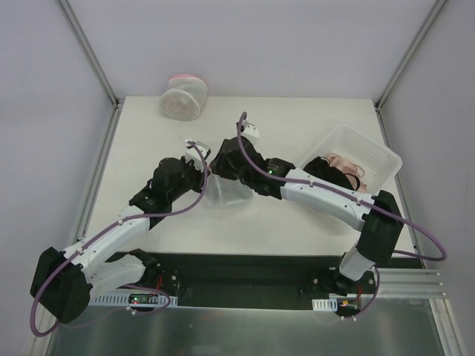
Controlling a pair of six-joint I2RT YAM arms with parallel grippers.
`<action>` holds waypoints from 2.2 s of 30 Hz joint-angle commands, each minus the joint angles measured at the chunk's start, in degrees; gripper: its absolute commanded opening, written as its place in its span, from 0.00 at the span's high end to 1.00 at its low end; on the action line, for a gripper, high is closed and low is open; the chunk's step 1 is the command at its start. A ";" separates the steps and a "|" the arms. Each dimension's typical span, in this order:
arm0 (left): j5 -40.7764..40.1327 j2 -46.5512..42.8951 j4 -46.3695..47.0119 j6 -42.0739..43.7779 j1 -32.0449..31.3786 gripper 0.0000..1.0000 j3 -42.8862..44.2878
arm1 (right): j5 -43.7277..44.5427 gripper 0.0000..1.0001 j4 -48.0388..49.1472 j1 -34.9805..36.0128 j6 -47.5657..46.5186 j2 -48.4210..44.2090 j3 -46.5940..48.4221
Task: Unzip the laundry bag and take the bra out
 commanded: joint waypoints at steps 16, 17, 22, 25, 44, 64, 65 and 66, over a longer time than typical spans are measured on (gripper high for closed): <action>-2.04 -2.08 2.09 1.61 -1.54 1.00 -0.33 | 2.80 0.65 -0.11 -0.45 0.53 -1.84 -0.15; -1.52 -2.17 2.09 1.78 -1.54 1.00 -0.24 | 3.67 0.65 -0.89 -0.18 -0.08 -2.20 -0.24; 0.51 -3.13 3.93 2.66 -1.63 1.00 -1.38 | 5.88 0.65 -3.00 0.08 -2.89 -2.46 0.28; -0.19 -2.96 3.49 2.66 -1.63 1.00 -1.21 | 6.84 0.65 -4.41 0.61 -4.21 -2.11 1.95; -0.28 -3.22 2.88 2.57 -1.63 1.00 -1.29 | 0.78 0.71 -5.82 0.70 -6.68 3.34 7.32; -0.37 -2.78 3.05 2.57 -2.07 1.00 -1.38 | 1.92 0.75 -4.50 0.43 -2.81 2.02 3.71; -0.28 -2.78 3.05 2.57 -2.07 1.00 -1.38 | 1.92 0.81 -4.41 0.43 -2.81 2.02 3.71; -0.46 -2.78 3.05 2.57 -2.07 1.00 -1.38 | 1.92 0.87 -4.41 0.35 -2.81 1.93 3.71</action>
